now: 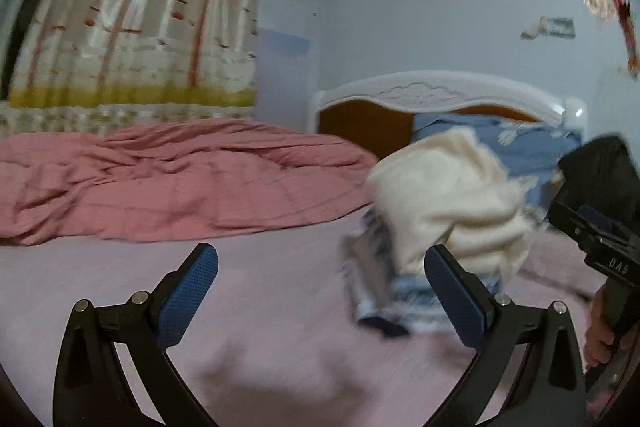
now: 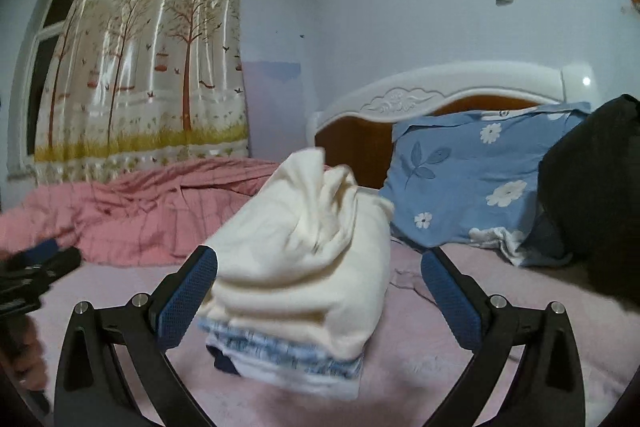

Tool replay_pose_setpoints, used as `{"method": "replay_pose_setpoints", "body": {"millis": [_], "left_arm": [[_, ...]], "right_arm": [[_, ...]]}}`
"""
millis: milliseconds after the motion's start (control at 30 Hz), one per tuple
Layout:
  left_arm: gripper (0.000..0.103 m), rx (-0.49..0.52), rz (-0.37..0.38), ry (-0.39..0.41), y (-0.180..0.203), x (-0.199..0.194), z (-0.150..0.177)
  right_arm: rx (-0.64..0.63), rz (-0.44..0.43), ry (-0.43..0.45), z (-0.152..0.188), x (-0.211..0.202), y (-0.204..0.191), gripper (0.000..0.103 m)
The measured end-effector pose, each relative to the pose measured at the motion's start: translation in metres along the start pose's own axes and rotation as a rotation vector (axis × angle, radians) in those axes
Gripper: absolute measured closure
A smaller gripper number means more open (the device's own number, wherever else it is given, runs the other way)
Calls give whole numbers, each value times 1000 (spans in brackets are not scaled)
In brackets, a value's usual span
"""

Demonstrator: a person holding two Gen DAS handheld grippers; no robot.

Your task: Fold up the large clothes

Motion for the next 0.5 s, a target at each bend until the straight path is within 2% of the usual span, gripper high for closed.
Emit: {"method": "replay_pose_setpoints", "body": {"millis": [33, 100, 167, 233, 300, 367, 500], "left_arm": [[0, 4, -22, -1, -4, -4, 10], [0, 6, -34, -51, -13, -3, 35], [0, 27, -73, -54, -23, -1, 55], [0, -3, -95, -51, -32, 2, 68], [0, -36, -111, -54, -39, 6, 69], [0, -45, -123, -22, -42, 3, 71], [0, 7, -131, -5, -33, -1, 73]], "right_arm": [[0, -30, -18, 12, 0, -8, 0], [-18, -122, -66, 35, 1, -26, 0], [-20, -112, -68, 51, 0, -37, 0], [-11, -95, -70, 69, 2, -42, 0], [-25, -74, -102, 85, 9, -45, 0], [-42, -45, -126, 89, 13, -47, 0], [-100, -29, -99, 95, 9, -57, 0]]}}
Point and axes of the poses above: each gripper's, at about its wrist camera, not at the fingertips, and x roughly the way its jaws point, y to its right, z to its underside, the point moved 6 cm from there along x, roughly the way its jaws point, and after that the axes turned 3 degrees about -y, right-handed, at the moved point
